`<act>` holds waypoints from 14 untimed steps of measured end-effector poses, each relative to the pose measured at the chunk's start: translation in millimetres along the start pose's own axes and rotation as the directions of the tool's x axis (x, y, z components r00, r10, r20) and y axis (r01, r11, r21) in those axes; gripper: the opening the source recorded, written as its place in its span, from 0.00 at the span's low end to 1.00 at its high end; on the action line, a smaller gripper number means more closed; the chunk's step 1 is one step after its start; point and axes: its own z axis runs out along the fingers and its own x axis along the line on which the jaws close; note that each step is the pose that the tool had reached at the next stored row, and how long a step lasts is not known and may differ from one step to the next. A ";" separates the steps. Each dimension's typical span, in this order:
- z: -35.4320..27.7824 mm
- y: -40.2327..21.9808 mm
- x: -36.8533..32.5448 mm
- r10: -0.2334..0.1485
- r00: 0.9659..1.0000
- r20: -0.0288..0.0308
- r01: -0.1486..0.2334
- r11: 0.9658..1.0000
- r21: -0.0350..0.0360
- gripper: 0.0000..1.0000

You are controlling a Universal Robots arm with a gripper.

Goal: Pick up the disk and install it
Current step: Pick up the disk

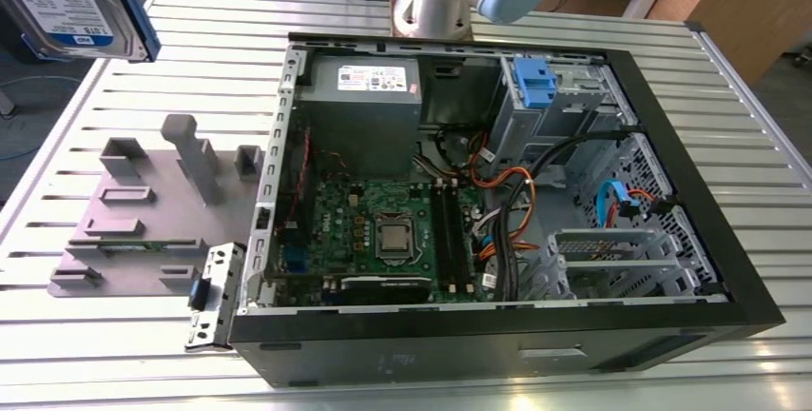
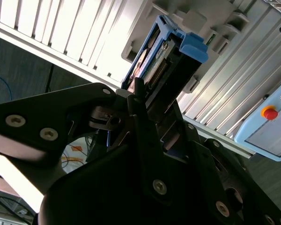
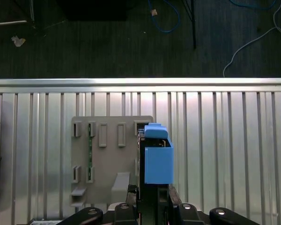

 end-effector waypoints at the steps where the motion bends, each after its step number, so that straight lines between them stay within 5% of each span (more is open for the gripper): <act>1: 0.0 -0.9 -0.1 0.000 1.000 0.000 0.000 1.000 0.000 0.35; 14: -0.9 -22.6 -0.6 0.000 1.000 0.000 0.000 1.000 0.000 0.35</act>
